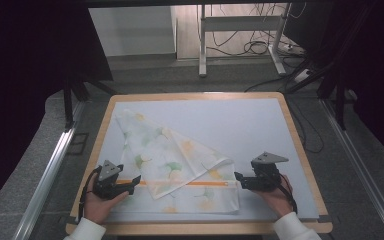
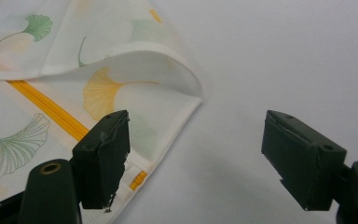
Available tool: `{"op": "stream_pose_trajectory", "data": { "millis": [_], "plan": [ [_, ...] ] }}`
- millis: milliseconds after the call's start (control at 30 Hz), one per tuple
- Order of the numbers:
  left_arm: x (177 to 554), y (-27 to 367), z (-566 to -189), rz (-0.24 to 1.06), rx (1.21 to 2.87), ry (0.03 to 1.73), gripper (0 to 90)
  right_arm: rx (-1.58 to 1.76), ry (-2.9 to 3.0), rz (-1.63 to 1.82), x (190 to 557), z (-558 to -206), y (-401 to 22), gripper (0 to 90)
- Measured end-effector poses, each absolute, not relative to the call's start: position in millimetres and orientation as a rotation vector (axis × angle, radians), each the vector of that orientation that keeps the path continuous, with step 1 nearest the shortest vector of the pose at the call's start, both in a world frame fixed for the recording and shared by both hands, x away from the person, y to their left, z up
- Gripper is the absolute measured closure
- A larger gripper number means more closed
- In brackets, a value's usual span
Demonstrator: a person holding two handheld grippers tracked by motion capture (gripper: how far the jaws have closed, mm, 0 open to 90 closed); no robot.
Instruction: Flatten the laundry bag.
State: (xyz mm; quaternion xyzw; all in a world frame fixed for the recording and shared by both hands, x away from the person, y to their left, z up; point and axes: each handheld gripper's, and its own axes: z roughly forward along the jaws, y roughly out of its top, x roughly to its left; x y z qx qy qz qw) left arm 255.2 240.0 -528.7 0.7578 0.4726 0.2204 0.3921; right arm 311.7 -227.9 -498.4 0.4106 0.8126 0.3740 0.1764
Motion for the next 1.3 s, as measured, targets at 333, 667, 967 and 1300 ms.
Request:
{"op": "stream_pose_trajectory", "data": {
  "millis": [333, 667, 967, 1300],
  "plan": [
    [255, 239, -528, 0.549, 1.933, 1.179, 20.7, 1.087, 2.324, 1.112, 313, -486, -206, 25.4],
    [255, 240, -529, 0.552, 1.934, 1.19, 20.4, 1.031, 2.342, 1.18, 312, -463, -179, 27.4],
    [255, 240, -530, 0.542, 1.935, 1.197, 20.4, 0.989, 2.386, 1.188, 318, -460, -153, 28.9],
    [256, 241, -529, 0.53, 1.931, 1.202, 20.4, 0.933, 2.461, 1.191, 316, -465, -123, 30.7]
  ]
}}
